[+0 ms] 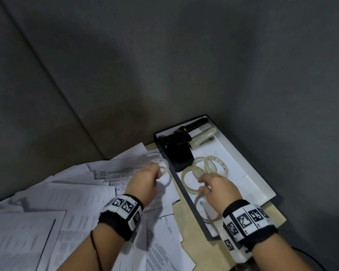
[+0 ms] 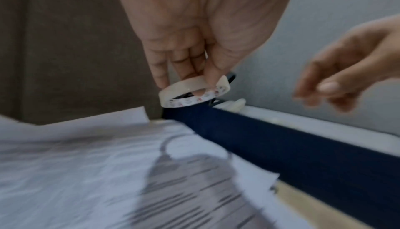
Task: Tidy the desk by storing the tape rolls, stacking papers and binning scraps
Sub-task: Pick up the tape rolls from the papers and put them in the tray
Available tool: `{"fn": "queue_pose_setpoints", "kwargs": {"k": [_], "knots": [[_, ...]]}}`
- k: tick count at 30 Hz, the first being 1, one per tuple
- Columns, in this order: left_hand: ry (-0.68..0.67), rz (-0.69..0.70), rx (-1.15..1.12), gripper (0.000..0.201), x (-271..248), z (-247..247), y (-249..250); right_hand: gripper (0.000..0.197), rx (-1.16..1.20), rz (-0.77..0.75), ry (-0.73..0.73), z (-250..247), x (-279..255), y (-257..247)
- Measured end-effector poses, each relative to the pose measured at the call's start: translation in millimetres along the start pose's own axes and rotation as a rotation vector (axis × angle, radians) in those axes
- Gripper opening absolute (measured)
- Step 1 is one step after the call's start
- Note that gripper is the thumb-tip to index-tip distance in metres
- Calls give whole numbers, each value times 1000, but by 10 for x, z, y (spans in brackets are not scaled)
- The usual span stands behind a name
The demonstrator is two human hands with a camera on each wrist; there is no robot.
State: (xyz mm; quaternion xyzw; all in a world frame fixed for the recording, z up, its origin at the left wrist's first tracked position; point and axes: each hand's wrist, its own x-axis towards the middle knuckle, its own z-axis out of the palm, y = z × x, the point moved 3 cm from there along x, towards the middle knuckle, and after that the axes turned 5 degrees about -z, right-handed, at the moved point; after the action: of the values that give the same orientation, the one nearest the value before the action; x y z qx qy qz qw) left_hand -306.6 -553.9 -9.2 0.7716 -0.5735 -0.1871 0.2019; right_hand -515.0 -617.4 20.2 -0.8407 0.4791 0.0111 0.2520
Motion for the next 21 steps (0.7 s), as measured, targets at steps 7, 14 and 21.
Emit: {"fn": "queue_pose_setpoints", "kwargs": {"k": [7,14,21], "knots": [[-102,290,-61,31,-129,104,688,24,49,-185,59,-69,-64,-79],[-106,373,-114,6,-196,301,908,19,-22,-101,-9,-145,-286,318],[-83,293,-46,11,-187,378,643,20,-139,80,-114,-81,-337,591]]}}
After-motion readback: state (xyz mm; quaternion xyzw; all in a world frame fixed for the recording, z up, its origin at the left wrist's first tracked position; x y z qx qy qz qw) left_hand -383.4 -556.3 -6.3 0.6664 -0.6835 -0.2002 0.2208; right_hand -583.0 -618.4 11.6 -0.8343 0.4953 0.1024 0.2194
